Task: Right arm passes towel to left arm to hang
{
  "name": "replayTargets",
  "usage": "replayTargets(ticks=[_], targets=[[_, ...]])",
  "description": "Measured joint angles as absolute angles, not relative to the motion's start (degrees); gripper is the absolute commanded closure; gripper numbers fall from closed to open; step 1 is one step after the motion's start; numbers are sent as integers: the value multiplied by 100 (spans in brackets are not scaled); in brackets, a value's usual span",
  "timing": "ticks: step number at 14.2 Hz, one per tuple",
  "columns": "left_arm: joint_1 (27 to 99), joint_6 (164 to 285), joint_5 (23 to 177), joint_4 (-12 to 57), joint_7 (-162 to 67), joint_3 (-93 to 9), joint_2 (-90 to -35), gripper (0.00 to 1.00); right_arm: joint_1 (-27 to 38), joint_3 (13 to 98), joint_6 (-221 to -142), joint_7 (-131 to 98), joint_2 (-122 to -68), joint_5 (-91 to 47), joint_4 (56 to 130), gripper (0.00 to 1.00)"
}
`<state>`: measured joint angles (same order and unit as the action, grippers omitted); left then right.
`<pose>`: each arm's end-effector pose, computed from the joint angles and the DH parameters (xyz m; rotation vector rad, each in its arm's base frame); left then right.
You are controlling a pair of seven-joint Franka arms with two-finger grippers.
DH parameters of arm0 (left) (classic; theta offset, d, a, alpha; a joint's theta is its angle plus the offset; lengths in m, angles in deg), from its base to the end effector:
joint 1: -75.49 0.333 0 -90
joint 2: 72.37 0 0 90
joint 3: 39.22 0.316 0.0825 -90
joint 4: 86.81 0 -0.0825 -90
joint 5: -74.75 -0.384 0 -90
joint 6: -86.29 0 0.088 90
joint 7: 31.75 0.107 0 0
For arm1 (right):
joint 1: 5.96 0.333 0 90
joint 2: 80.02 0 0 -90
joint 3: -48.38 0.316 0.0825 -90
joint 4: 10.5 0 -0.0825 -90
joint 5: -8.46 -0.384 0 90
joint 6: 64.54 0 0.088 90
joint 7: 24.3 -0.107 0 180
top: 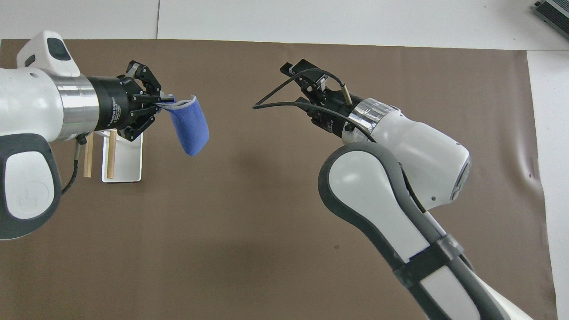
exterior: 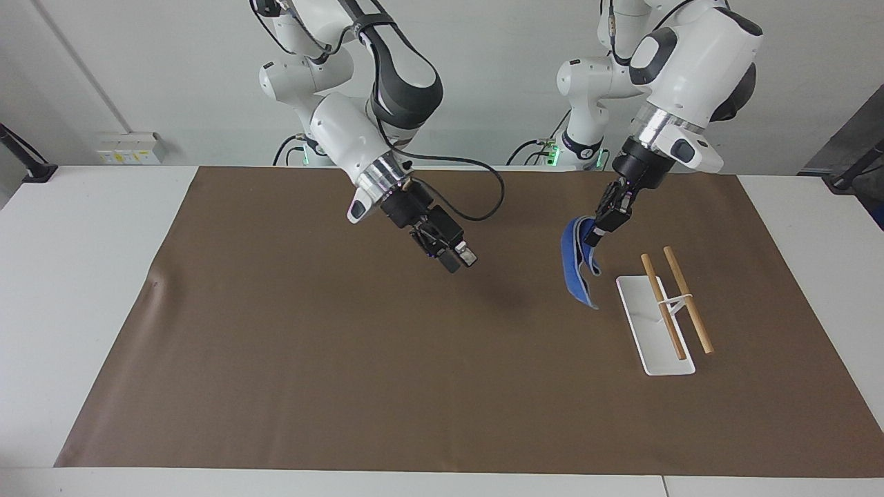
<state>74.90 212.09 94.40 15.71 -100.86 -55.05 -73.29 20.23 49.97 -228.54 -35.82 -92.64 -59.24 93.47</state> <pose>0.5669 -0.1806 0.5940 2.2654 1.3287 0.1274 0.6020 0.2580 0.4868 -2.0094 0.7869 -0.4773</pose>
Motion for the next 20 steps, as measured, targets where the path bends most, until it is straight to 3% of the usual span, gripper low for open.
replayTargets(ticks=[4,11,16,20], targets=[[7514,21223,9359,1749,-9368,-5312,-7330,100,1409,4984,-22572,-3083,-9285,-4053,9501,0],[7562,21160,8852,2628,-9156,-4607,-7689,100,389,4964,-21058,-2952,-9300,-542,9432,0],[7601,20982,8469,2723,-9129,-3905,-7798,100,-129,4940,-19642,-2935,-9161,420,8974,0],[7602,20982,8317,2736,-9122,-3766,-7799,100,-266,4881,-18759,-2924,-8750,552,8848,0]])
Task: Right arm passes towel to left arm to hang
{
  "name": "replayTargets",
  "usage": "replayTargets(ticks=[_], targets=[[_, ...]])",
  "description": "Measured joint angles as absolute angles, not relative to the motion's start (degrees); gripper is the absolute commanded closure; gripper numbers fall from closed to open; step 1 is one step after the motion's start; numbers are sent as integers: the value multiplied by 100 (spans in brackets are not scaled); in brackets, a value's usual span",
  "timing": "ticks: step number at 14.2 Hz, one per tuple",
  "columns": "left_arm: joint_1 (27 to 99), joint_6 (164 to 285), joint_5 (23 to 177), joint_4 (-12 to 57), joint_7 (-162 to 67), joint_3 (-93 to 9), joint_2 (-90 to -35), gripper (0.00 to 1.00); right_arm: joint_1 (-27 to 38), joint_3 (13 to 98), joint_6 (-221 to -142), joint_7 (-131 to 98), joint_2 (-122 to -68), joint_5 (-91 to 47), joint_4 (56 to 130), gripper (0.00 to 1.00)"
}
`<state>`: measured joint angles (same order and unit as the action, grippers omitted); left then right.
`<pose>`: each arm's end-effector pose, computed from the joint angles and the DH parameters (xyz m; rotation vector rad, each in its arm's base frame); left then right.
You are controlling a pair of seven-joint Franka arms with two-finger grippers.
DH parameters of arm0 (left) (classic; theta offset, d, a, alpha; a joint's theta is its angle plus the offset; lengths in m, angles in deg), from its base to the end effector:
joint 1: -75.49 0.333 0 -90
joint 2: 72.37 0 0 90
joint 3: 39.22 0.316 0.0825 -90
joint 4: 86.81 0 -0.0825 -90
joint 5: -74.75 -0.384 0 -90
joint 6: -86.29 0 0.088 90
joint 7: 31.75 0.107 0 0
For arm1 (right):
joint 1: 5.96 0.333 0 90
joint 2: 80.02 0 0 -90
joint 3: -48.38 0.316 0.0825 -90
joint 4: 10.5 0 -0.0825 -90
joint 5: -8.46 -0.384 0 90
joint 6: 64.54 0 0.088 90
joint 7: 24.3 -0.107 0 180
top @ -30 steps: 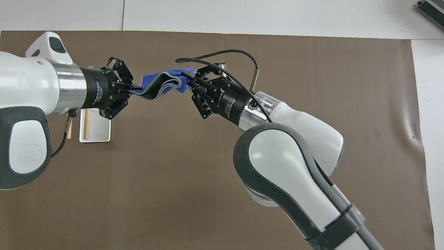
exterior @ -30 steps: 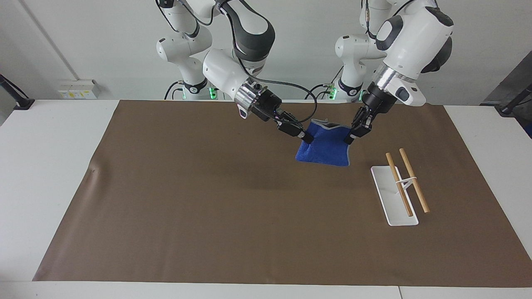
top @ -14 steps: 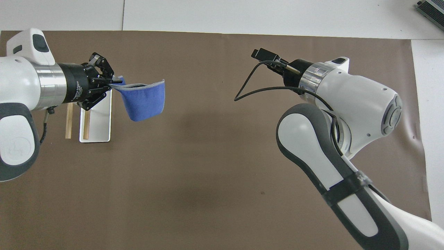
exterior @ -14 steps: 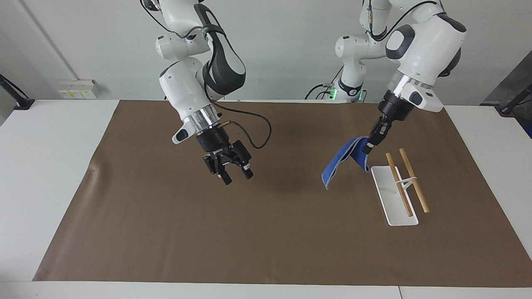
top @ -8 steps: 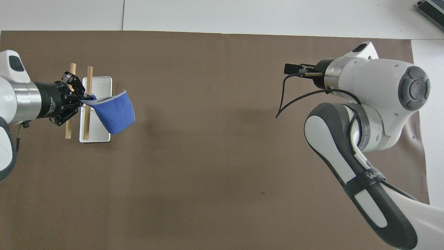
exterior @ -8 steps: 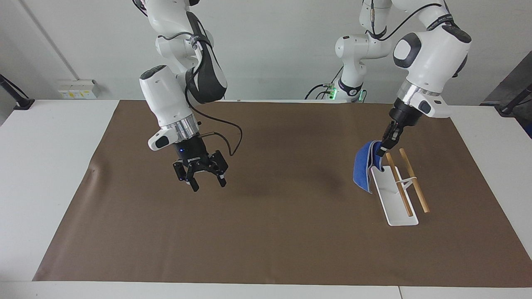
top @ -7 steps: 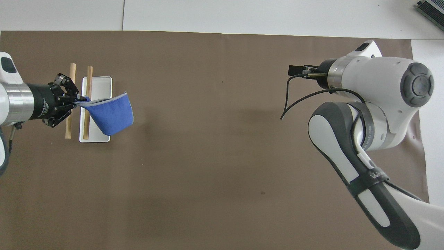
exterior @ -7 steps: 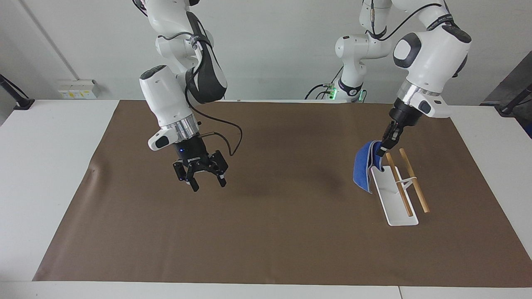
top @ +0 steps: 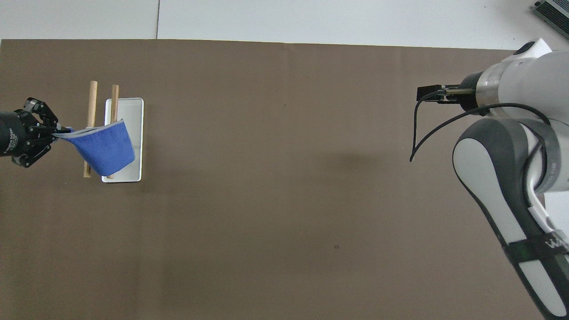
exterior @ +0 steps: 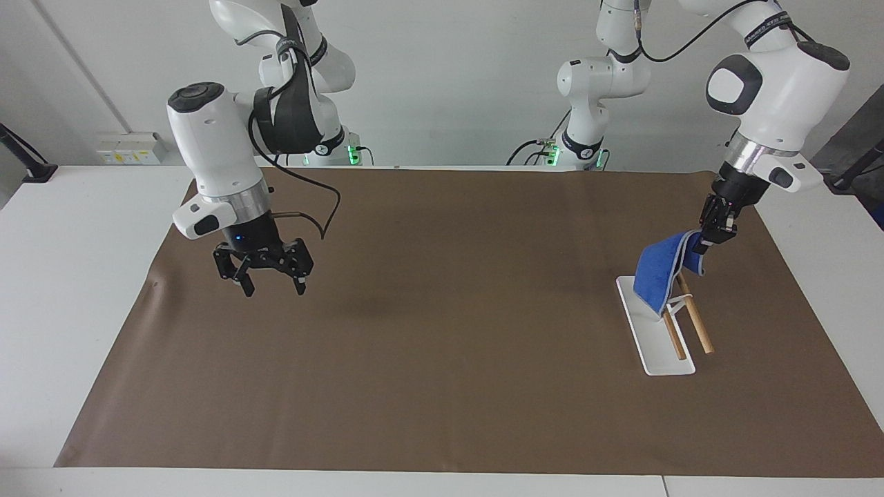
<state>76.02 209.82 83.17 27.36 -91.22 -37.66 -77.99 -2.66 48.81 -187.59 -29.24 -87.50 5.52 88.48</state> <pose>0.5541 0.0147 0.5314 2.4319 1.5584 0.2385 0.6280 0.0429 0.5285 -3.0405 0.0654 -0.4366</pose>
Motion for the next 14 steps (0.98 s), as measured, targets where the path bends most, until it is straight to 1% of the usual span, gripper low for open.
replayTargets(ticks=[3,8,11,14], targets=[[7605,21035,8168,2739,-9123,-3597,-7798,100,-265,4663,-18137,-2924,-8400,559,8835,0],[7612,21462,7897,2781,-9122,-3368,-7722,100,-264,4349,-16951,-2923,-7821,558,8811,0],[7612,21838,7874,2820,-9122,-3372,-7485,100,-262,4221,-16373,-2931,-7749,558,8722,0],[7612,22119,7872,2826,-9122,-3373,-7249,100,-263,4126,-16283,-2931,-7749,558,8702,0]])
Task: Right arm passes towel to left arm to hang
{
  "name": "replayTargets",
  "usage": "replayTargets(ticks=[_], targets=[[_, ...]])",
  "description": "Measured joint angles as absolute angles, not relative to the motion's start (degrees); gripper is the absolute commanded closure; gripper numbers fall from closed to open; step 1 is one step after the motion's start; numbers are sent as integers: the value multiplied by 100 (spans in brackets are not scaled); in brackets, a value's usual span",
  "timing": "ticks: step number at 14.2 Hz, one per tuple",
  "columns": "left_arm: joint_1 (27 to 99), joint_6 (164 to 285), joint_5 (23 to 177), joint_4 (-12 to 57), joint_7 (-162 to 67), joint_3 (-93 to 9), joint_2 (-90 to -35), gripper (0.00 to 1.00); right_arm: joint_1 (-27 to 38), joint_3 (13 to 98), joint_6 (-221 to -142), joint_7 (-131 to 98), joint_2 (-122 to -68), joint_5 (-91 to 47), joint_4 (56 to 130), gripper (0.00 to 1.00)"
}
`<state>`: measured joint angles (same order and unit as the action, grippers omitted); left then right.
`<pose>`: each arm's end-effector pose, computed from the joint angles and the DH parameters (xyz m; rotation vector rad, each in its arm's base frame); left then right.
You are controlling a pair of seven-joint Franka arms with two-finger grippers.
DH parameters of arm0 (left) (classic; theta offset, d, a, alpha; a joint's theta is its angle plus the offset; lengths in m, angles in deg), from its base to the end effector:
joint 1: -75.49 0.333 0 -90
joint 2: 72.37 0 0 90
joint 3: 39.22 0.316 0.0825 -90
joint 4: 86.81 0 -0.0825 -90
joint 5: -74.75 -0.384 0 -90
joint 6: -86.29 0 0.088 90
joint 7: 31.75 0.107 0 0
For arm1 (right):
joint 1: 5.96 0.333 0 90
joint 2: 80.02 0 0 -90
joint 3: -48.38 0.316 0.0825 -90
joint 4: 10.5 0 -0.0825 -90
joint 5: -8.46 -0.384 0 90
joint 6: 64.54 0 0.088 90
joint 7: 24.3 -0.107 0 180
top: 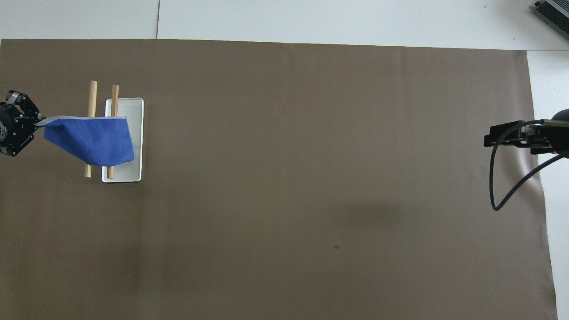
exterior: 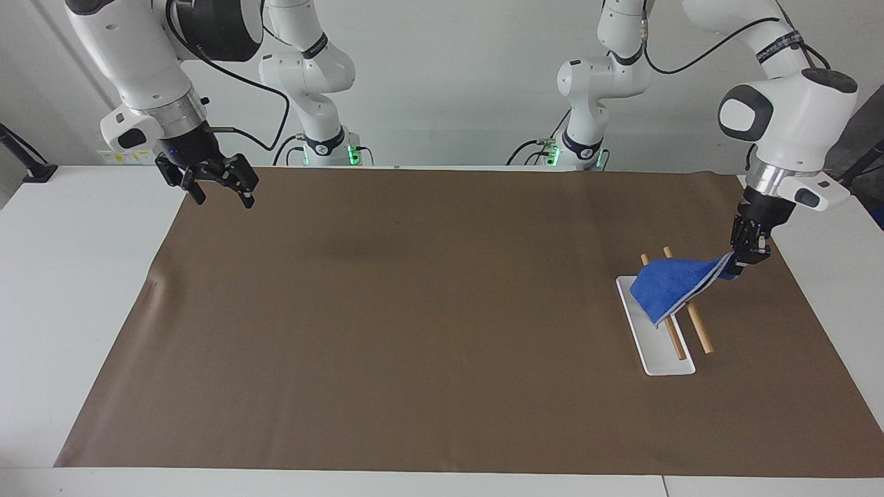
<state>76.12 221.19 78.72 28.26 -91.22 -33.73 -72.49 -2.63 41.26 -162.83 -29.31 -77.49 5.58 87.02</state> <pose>0.5808 0.0614 0.4915 2.4096 1.6223 0.4187 0.5513 -0.0332 0.5993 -3.0746 0.2456 -0.0874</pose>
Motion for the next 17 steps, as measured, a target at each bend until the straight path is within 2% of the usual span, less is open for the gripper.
replayTargets(ticks=[14,17], targets=[[7612,23261,7869,2830,-9122,-3374,-6635,100,-253,4129,-16271,-2933,-7749,560,8701,0],[7615,23465,7869,2831,-9122,-3371,-6568,100,-253,4134,-16000,-2933,-7754,677,8482,0]])
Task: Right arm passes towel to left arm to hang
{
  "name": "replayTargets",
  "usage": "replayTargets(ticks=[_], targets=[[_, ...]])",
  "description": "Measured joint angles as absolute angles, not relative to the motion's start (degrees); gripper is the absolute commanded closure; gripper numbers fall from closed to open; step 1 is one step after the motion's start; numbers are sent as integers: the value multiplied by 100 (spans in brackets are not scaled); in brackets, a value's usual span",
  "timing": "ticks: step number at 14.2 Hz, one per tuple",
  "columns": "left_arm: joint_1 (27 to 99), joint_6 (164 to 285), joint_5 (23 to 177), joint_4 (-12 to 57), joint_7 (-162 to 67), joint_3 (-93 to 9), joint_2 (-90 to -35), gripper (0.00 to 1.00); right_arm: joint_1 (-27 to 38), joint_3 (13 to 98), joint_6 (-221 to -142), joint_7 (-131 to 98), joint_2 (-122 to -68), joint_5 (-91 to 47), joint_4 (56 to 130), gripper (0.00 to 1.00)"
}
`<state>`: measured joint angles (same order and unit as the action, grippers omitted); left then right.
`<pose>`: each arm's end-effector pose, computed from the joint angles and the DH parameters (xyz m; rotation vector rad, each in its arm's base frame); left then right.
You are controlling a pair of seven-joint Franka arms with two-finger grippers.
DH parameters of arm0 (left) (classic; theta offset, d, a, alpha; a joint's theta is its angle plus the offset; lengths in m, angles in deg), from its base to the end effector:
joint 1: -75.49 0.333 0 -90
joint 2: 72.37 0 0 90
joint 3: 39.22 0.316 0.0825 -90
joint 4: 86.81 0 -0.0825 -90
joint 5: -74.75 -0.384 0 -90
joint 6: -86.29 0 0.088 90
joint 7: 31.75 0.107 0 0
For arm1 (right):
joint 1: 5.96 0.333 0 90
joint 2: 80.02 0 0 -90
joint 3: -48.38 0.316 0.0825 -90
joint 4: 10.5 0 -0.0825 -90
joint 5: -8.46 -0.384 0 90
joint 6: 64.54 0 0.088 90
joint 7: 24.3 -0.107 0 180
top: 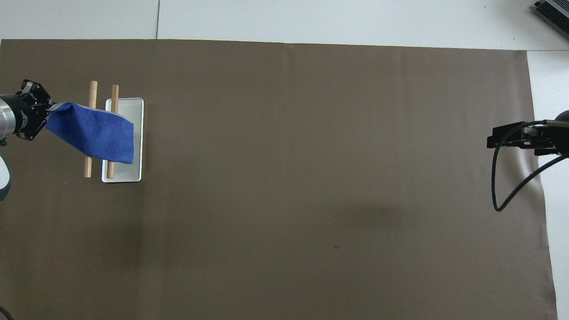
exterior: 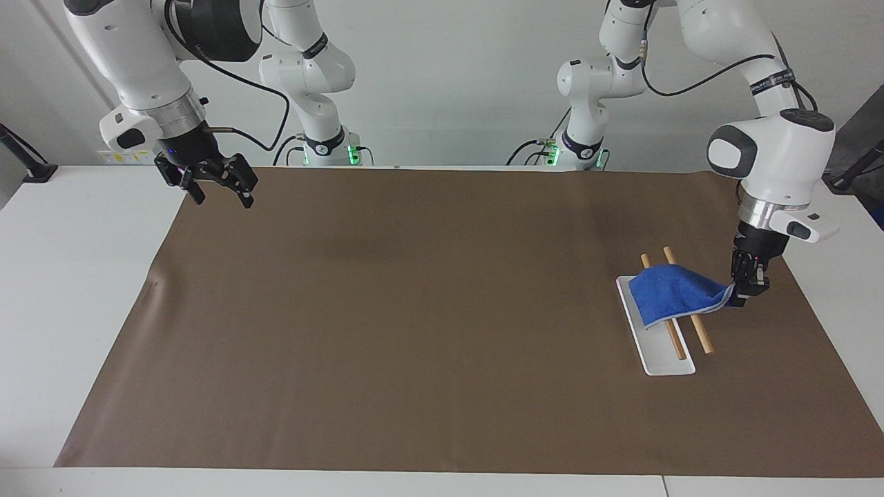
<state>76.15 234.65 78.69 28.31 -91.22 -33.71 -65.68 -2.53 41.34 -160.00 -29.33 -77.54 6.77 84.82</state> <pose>0.6115 0.0657 0.4489 2.3528 1.5965 0.5756 0.5483 -0.0331 0.6127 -3.0964 0.2373 -0.0698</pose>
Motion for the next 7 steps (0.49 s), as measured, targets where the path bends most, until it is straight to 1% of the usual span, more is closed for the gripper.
replayTargets(ticks=[2,3,4,5,7], targets=[[7616,23519,7869,2833,-9123,-3371,-6519,100,-257,4132,-15667,-2933,-7752,677,8149,0],[7616,23523,7869,2834,-9123,-3371,-6496,100,-258,4129,-15622,-2933,-7751,677,8059,0],[7616,23524,7869,2835,-9122,-3372,-6475,98,-258,4129,-15622,-2933,-7751,677,8039,0],[7616,23524,7869,2836,-9122,-3372,-6461,77,-256,4132,-15622,-2934,-7755,677,8050,0],[7616,23524,7869,2837,-9122,-3372,-6454,30,-253,4141,-15622,-2934,-7758,677,8103,0]])
